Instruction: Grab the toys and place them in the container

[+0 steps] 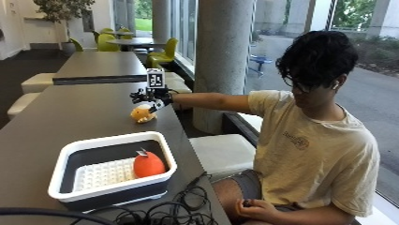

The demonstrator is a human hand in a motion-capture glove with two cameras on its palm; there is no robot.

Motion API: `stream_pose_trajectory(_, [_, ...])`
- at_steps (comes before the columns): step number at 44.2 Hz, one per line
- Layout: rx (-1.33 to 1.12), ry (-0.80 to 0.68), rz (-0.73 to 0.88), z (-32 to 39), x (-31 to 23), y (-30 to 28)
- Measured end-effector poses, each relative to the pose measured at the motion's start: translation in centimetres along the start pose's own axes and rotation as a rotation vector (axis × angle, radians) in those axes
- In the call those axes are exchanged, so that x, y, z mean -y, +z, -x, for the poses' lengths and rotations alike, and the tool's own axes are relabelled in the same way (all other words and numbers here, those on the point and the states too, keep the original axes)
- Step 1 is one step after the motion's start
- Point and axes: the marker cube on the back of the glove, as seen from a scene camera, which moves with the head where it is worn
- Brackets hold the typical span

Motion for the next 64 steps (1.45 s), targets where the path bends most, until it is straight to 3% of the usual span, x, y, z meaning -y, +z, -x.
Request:
stream_pose_trajectory(20, [0.024,0.051,0.010,0.1,-0.3,-0.1])
stream_pose_trajectory(37, [0.028,-0.016,0.005,0.8,0.3,0.3])
stream_pose_trajectory(45, [-0.022,0.054,0.014,0.2,-0.1,-0.1])
stream_pose_trajectory(64, [-0.102,0.029,-0.002,-0.4,0.0,-0.3])
